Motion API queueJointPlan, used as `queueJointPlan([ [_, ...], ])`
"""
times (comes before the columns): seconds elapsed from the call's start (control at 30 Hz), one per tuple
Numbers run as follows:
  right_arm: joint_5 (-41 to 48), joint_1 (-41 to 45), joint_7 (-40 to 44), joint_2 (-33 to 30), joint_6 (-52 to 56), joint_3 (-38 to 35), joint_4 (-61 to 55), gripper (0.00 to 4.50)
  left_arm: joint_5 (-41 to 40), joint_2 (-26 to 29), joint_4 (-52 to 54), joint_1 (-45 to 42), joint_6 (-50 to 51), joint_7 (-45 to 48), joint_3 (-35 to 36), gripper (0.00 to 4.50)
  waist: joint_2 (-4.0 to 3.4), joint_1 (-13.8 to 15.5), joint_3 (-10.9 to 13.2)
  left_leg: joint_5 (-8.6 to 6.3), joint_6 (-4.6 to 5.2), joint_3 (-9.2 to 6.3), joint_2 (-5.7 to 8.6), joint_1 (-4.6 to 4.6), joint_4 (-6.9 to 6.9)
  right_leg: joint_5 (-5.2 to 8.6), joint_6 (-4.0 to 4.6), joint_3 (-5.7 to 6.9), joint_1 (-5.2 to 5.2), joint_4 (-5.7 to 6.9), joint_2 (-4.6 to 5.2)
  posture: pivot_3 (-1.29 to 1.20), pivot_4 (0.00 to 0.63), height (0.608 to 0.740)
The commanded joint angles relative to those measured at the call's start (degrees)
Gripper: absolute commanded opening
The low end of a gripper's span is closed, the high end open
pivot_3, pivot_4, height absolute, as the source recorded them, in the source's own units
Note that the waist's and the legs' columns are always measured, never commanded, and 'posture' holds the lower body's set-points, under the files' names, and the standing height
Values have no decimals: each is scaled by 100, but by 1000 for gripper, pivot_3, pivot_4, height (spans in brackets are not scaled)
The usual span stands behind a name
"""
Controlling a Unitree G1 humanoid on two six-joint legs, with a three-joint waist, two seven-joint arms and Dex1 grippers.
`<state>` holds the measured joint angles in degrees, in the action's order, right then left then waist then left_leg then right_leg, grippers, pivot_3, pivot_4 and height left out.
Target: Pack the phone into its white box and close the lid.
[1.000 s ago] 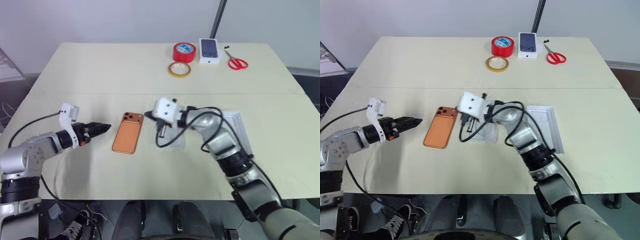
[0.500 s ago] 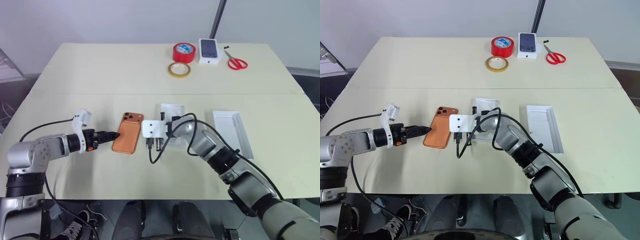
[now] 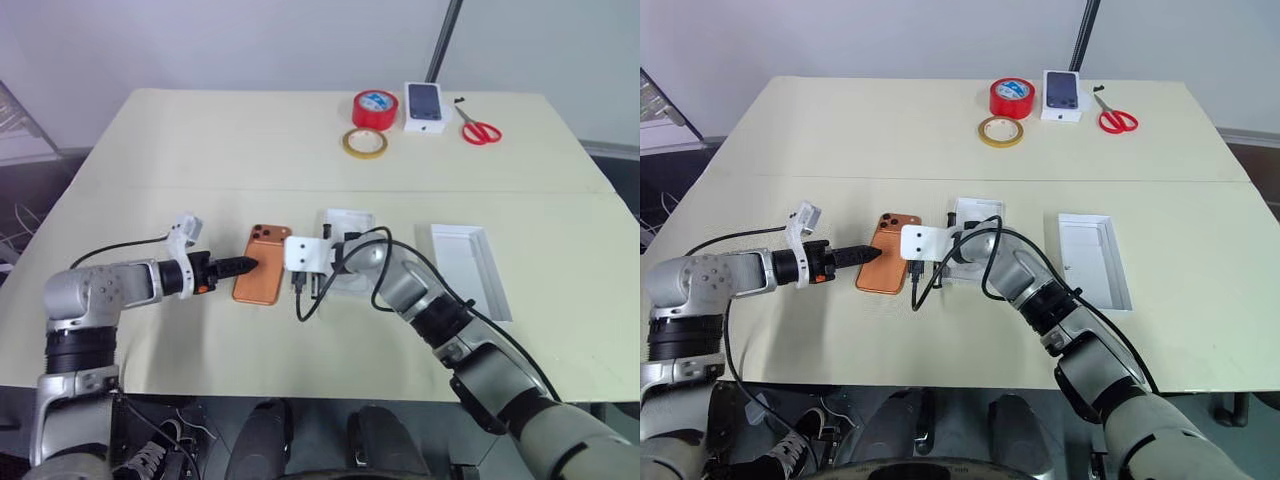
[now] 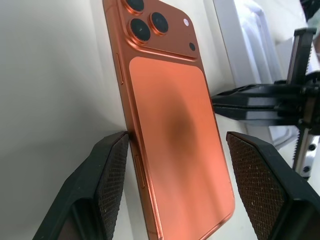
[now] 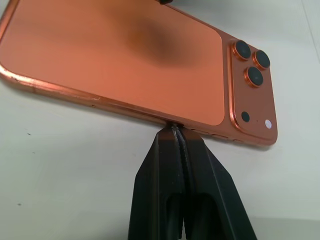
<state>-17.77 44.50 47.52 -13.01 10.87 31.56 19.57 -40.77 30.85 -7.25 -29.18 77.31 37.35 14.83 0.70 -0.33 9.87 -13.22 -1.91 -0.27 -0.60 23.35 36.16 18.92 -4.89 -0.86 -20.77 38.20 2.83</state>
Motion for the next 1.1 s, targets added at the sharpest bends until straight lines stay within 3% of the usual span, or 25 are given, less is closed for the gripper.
queueJointPlan([
  [0.03, -11, -21, -51, 100, -62, -2, 4, 83, -252, -374, -79, -124, 538, -79, -153, 3254, 1, -12, -1, 0, 0, 0, 0, 3, 0, 0, 0, 0, 6, 0, 0, 0, 150, 740],
  [0.23, -34, 1, -141, 134, -140, -25, 75, 83, -56, -314, 144, -176, 422, -178, -319, 3254, 2, -71, 0, 2, -4, 1, -5, 5, -6, 0, -1, -3, -3, 1, -9, 0, 150, 740],
  [0.53, -44, -2, -220, 74, -229, -62, 173, 83, -168, -196, -131, -98, 319, -371, 470, 3254, 5, -87, 2, 4, -7, 1, -7, 9, -8, 0, -1, -4, -12, 2, -11, 0, 150, 740],
  [0.63, -47, -1, -231, 85, -241, -50, 164, 0, -248, -172, -201, -35, 317, -329, 589, 2432, 5, -103, 2, 4, -8, 3, -8, 9, -12, 0, -1, -6, -15, 2, -12, 0, 150, 740],
  [0.77, -51, 26, -242, 114, -258, -33, 192, 0, -332, -268, -238, -5, 390, -371, 631, 419, 13, -86, 2, 5, -9, 3, -9, 14, -12, 0, -1, -6, -20, 3, -12, 0, 150, 740],
  [1.0, -40, 37, -267, 92, -286, -83, 195, 0, -477, -483, -330, 109, 558, -581, 818, 419, 14, -89, 1, 5, -11, 4, -10, 10, -17, 0, 0, -7, -19, 1, -11, 0, 150, 740],
  [1.07, -43, 10, -271, 69, -285, -88, 158, 0, -489, -597, -470, 67, 644, -743, 1045, 4, 14, -85, 1, 5, -11, 4, -10, 10, -16, 0, 0, -7, -18, 1, -11, 0, 150, 740],
  [1.1, -26, -5, -306, 73, -288, -119, 124, 0, -535, -625, -487, 54, 661, -753, 1127, 4, 14, -83, 1, 5, -11, 4, -10, 10, -15, 0, 0, -7, -17, 2, -10, 0, 150, 740],
])
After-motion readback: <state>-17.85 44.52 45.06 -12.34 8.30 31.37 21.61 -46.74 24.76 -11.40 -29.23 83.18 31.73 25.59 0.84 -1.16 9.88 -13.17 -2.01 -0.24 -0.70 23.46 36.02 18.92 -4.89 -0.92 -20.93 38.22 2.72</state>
